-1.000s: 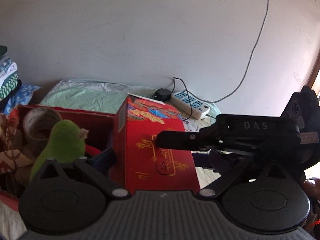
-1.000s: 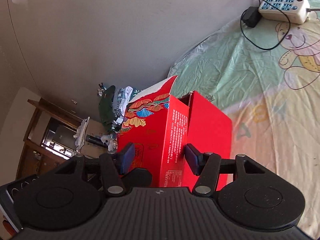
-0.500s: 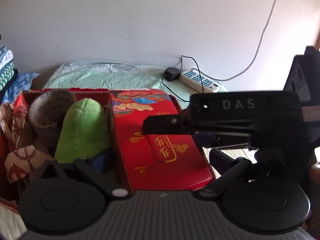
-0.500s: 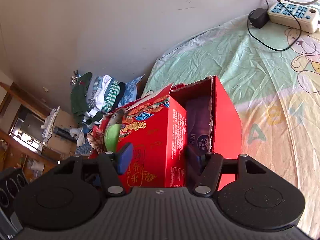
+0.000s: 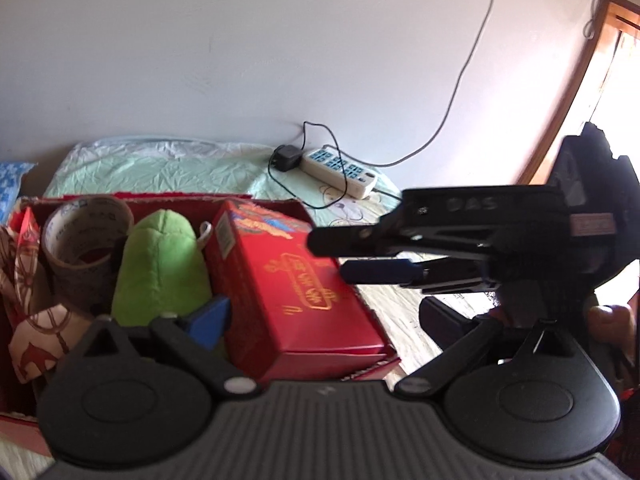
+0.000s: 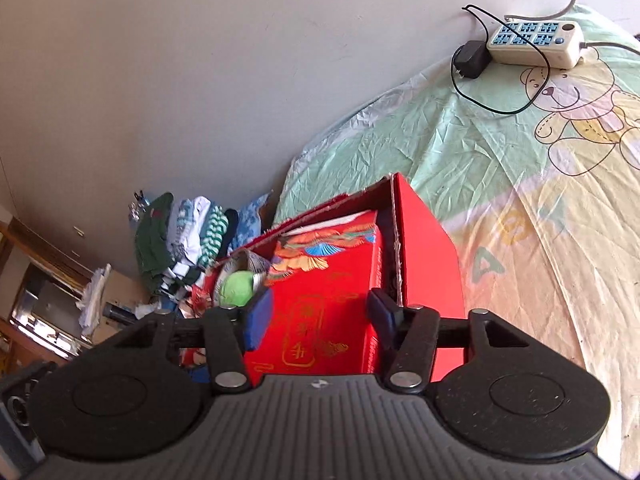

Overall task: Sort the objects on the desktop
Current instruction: 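Lower the gift box into the red box beside the green plush and release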

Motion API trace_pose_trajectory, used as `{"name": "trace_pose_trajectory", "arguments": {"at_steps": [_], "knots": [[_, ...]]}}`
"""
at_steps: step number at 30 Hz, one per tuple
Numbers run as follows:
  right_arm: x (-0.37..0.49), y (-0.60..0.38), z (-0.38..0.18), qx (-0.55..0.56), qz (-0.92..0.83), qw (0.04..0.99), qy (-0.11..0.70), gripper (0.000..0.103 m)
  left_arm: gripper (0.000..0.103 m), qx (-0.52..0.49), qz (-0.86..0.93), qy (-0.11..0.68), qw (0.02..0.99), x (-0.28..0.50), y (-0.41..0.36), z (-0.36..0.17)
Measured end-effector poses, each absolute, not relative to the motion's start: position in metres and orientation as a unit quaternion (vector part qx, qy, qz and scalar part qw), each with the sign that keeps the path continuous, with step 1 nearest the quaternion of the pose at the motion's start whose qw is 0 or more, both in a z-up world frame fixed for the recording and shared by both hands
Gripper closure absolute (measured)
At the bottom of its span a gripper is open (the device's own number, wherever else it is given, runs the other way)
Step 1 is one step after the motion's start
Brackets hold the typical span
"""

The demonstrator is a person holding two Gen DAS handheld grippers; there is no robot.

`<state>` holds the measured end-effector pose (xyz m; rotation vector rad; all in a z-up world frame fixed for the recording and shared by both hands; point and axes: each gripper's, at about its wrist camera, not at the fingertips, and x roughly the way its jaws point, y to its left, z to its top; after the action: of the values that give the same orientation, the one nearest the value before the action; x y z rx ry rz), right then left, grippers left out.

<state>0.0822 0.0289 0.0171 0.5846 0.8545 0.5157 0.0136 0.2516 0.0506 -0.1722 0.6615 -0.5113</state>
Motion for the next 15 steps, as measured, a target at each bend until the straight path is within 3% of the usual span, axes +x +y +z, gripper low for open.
{"name": "trace_pose_trajectory", "arguments": {"at_steps": [11,15], "knots": [[0.059,0.032,0.037,0.222,0.235,0.877,0.355,0.048,0.001,-0.097,-0.191,0.290,0.933,-0.023,0.264,0.065],[0.046,0.025,0.048,0.215,0.256,0.880,0.338,0.048,0.001,-0.124,-0.135,0.311,0.932,-0.029,0.266,0.069]]}}
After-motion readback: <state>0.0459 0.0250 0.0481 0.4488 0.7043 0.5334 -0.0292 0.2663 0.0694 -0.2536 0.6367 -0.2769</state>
